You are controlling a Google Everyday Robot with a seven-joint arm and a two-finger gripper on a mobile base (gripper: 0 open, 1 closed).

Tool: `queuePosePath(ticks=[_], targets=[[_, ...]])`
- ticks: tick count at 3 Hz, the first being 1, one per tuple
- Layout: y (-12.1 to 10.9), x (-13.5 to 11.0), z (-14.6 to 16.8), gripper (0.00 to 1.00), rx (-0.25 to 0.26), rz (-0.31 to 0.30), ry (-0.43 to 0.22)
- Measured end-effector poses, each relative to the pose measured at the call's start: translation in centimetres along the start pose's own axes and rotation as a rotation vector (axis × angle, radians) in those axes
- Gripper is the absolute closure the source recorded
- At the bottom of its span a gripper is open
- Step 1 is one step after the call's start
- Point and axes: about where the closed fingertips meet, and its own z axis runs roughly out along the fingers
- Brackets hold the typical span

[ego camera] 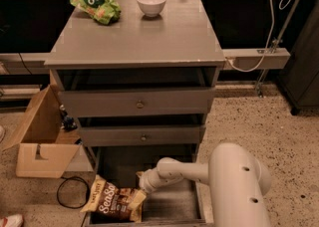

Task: Pick brown chip bag from bottom drawer and place on counter

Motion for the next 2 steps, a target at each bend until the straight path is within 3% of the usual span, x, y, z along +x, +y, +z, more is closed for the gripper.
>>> queuePosePath(ticks=[2], targets=[[1.1, -1.7, 5.3, 0.00, -0.135, -0.048, -0.065]])
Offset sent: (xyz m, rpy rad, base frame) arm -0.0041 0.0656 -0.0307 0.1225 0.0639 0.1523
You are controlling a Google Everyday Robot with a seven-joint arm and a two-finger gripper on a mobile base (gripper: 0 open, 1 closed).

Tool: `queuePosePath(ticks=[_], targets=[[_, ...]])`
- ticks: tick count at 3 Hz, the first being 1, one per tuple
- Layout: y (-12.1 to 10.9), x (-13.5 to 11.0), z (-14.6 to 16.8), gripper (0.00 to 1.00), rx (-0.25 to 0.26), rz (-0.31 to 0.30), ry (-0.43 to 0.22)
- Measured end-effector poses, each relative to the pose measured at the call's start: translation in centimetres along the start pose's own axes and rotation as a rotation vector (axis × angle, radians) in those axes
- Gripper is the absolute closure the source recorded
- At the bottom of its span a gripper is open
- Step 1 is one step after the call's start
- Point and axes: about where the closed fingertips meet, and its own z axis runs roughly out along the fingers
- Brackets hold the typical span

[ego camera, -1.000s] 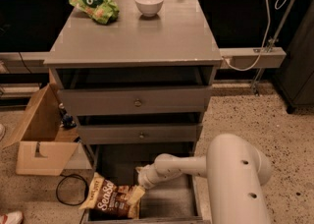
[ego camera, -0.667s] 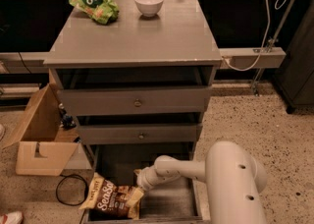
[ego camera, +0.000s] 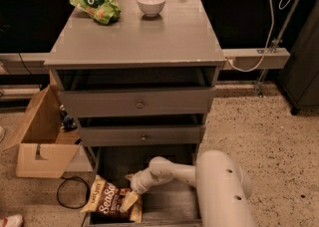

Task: Pick brown chip bag from bottom drawer and place on counter

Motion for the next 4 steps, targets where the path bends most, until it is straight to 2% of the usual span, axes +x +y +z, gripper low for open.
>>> queuePosePath(ticks=[1, 2, 3, 4], targets=[[0.4, -1.0, 1.3, 0.00, -0.035, -0.023, -0.019], [1.2, -2.1, 2.1, 0.26, -0.059, -0.043, -0.039], [1.4, -2.3, 2.0, 0.50, -0.060, -0.043, -0.058], [1.3, -2.9, -0.1, 0.81, -0.030, -0.034, -0.188]])
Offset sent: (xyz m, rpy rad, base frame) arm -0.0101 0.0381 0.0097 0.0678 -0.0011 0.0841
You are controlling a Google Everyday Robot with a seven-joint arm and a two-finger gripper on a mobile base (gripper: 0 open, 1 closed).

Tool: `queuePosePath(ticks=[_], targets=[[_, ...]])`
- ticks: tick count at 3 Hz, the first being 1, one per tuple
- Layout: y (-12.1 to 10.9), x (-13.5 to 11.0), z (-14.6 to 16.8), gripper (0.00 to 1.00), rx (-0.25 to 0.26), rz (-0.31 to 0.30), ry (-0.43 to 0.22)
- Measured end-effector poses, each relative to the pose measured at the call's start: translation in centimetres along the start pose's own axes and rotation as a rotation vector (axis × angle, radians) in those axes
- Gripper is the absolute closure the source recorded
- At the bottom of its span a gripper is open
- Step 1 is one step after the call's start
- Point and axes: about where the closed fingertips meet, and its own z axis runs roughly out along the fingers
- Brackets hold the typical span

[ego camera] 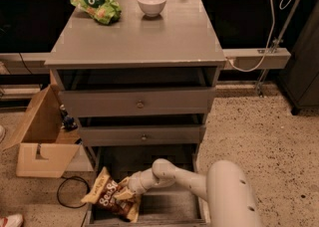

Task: Pick brown chip bag from bottom drawer and place on counter

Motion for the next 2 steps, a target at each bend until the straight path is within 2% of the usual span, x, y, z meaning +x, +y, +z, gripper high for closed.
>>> queuePosePath(ticks=[1, 2], targets=[[1.0, -2.2, -6.4, 1.00, 0.104, -0.075, -0.166], [3.1, -5.1, -12.5, 1.00, 0.197, -0.169, -0.221]])
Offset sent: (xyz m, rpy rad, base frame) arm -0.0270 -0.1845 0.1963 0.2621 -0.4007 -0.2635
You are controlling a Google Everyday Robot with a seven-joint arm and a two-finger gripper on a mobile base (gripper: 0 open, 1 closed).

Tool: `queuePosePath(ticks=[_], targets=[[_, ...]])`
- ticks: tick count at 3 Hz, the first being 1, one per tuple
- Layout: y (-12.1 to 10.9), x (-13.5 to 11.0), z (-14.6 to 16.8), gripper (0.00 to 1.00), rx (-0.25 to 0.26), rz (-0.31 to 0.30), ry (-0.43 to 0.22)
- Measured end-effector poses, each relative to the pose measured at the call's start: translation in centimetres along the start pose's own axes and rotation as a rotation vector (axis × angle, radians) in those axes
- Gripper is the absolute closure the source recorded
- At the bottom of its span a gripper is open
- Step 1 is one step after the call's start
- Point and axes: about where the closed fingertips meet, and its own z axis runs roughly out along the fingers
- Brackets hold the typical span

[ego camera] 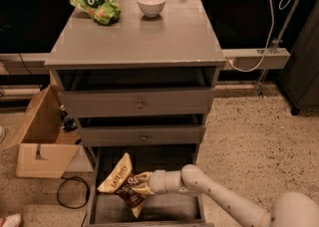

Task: Pick brown chip bag from bottom drawer and place on counter

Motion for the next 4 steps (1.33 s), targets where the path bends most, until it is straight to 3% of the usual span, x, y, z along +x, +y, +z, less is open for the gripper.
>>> queuePosePath(ticks=[1, 2, 3, 4], targets=[[1.0, -5.0, -6.9, 1.00, 0.100, -0.094, -0.013], [2.0, -4.8, -10.9, 1.00, 0.158, -0.085, -0.011], [2.0, -4.8, -10.9, 1.00, 0.158, -0.085, -0.011], [1.2, -6.3, -11.2, 1.00, 0.162, -0.105, -0.059]])
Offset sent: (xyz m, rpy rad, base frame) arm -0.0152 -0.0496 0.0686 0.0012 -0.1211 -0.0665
